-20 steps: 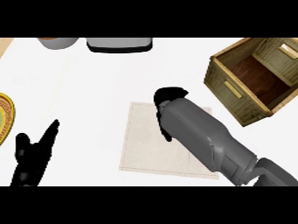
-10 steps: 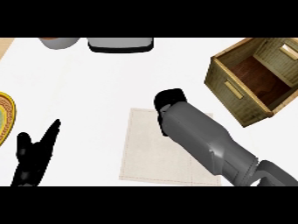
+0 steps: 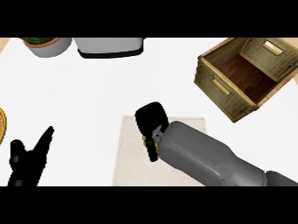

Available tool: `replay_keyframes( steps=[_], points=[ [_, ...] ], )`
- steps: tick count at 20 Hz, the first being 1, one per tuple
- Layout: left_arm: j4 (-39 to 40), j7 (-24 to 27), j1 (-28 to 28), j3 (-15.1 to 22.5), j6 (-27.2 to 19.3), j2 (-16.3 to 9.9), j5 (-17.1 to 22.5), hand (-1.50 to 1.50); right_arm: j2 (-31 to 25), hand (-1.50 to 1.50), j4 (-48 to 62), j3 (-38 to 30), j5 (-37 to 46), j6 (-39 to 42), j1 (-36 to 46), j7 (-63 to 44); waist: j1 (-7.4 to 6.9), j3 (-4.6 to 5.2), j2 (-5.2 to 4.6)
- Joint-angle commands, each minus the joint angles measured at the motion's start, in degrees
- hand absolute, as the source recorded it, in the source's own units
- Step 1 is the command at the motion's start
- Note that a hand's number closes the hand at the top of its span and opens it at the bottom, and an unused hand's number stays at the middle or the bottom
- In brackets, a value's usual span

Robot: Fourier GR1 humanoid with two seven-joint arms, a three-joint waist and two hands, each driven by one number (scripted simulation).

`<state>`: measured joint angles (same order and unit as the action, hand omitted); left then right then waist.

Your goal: Pick the squash from the placemat and place it in the basket

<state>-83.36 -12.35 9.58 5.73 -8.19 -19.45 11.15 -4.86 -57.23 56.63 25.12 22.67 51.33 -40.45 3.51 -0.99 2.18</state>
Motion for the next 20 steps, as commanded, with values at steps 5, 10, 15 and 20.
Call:
replay_keyframes(
  steps=[5, 10, 15, 20],
  points=[
    [1.26, -1.33, 3.66, -0.53, -0.93, 1.38, 1.06, 0.0, -13.1, 1.5, -29.45, 1.29, 4.25, -9.84, -5.79, 10.97, 4.58, 0.69, 0.36],
    [-0.49, -0.22, 5.93, -1.62, -0.83, 1.18, 1.77, 0.0, -10.61, 1.5, -42.0, -14.98, -9.29, -19.21, -15.01, 11.52, 5.86, 0.42, -0.54],
    [-1.23, -0.77, 6.08, -1.8, -1.35, 1.48, 1.68, 0.0, -17.17, 1.5, -58.48, -27.9, -15.48, -21.42, -18.56, 11.25, 5.74, 0.66, -0.66],
    [-0.8, -0.04, 6.94, -1.42, 0.05, 1.38, 1.66, 0.0, -24.62, 1.5, -70.11, -43.61, -26.14, -18.03, -20.04, 1.87, 3.32, 0.92, -1.02]
  ],
)
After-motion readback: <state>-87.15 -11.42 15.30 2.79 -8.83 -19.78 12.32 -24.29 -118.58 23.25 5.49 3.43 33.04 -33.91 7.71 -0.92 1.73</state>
